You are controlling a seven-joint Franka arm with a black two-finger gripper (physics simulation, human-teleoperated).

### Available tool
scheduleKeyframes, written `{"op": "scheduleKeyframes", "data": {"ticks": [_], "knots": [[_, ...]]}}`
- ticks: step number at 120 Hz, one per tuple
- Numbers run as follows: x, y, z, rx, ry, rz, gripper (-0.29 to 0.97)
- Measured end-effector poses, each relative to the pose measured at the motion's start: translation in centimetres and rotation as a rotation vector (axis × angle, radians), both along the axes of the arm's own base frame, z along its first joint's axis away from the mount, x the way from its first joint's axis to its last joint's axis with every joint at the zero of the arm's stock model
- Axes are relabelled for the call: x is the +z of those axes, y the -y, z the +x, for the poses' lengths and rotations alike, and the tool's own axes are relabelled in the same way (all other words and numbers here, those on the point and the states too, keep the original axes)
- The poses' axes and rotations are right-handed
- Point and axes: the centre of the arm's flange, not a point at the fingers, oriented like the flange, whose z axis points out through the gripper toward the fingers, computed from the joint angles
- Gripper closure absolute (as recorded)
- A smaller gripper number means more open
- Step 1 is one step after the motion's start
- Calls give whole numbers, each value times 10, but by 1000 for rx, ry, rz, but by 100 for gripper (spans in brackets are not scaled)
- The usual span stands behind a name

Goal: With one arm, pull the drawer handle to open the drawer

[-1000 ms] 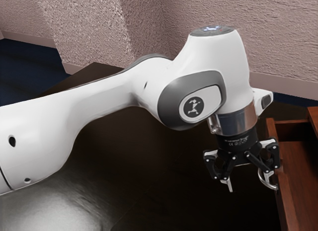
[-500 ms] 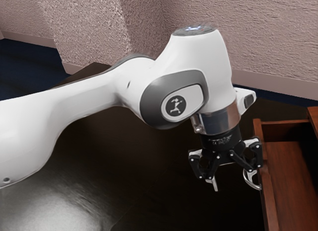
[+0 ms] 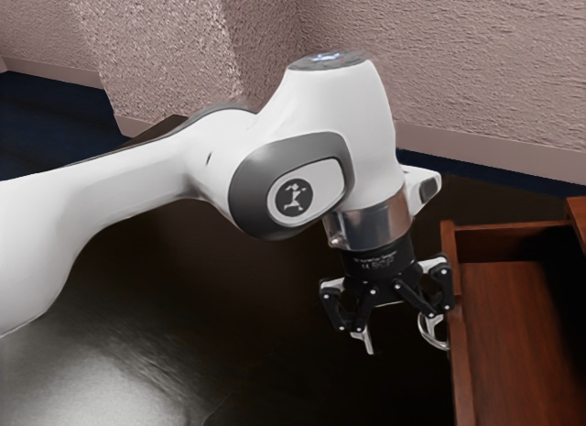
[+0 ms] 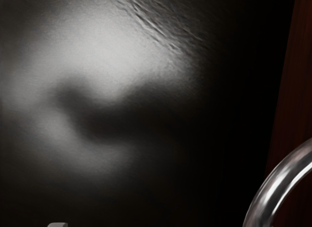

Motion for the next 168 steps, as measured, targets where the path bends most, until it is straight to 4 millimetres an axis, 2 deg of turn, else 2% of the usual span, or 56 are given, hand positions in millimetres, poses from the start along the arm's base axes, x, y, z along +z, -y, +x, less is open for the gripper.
{"op": "scheduleKeyframes", "data": {"ticks": [25,88,133,156,168], "knots": [[6,-14,-9,13,11,-3,24],[15,-8,-11,-7,41,-14,24],[32,-4,-19,-21,72,-23,24],[54,3,-25,-37,110,-37,24],[80,6,-40,-51,152,-54,17]]}}
